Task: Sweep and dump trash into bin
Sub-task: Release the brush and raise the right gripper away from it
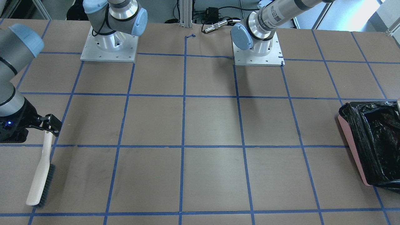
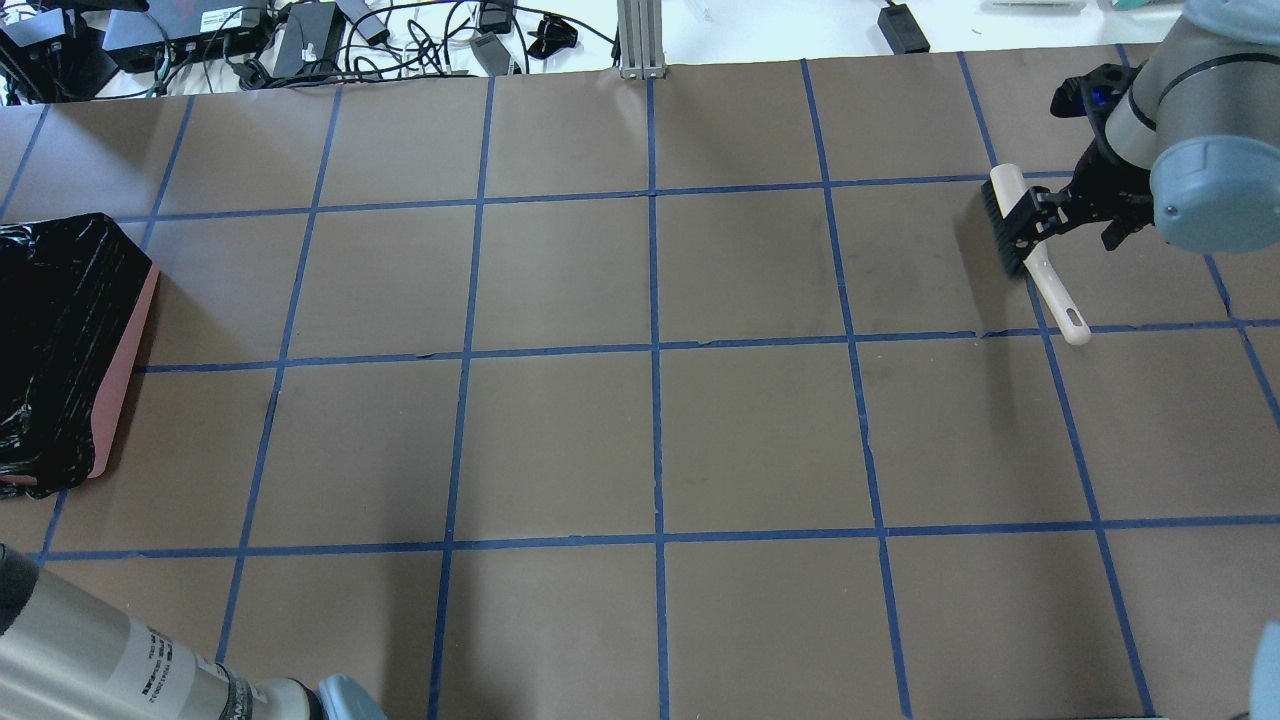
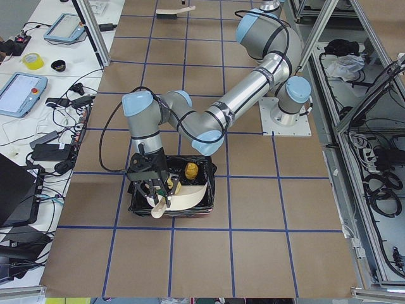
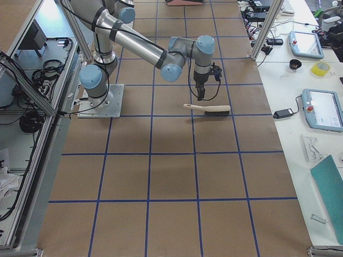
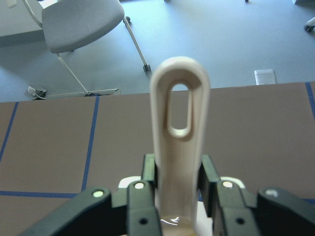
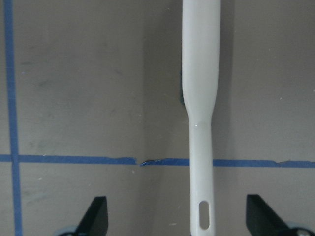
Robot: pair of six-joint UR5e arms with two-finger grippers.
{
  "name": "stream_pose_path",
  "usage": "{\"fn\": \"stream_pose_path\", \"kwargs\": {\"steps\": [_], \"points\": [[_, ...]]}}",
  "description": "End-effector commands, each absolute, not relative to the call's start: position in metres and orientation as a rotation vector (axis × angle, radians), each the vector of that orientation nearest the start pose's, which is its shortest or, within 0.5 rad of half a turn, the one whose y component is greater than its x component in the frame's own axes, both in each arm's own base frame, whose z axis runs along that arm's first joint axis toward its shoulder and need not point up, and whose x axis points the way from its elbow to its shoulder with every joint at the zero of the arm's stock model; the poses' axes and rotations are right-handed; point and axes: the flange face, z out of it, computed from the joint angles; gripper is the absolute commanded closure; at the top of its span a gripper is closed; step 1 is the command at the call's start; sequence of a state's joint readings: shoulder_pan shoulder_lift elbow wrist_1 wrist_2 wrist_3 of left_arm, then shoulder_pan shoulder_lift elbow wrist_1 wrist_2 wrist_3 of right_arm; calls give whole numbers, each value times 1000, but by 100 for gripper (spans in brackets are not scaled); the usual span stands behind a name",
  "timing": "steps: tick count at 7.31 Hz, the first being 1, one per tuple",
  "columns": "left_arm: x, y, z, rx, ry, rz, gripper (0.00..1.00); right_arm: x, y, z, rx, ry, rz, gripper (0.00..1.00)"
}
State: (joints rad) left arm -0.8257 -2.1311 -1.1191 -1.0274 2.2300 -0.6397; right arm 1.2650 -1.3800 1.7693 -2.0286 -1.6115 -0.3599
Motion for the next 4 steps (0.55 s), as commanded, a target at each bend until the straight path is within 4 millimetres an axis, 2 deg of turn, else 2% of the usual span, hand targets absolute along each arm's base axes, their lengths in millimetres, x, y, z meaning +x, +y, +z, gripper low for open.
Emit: {"fn": "stream_pose_path", "kwargs": {"steps": [1,2,3,4], "points": [[435,-601,444,-1657,1718,-557,100,-13,-531,396,-33,3138,-104,0],[437,-603,432,-1646,1704,-618,100,2,-533,414,-54,3133,-95,0],[434,-601,437,-1641,1678,-645,100,34,-546,451,-152,3137,-169,0],[425,-606,435,-1630,1688,-646,100,65,-549,467,-162,3127,-96,0]]}}
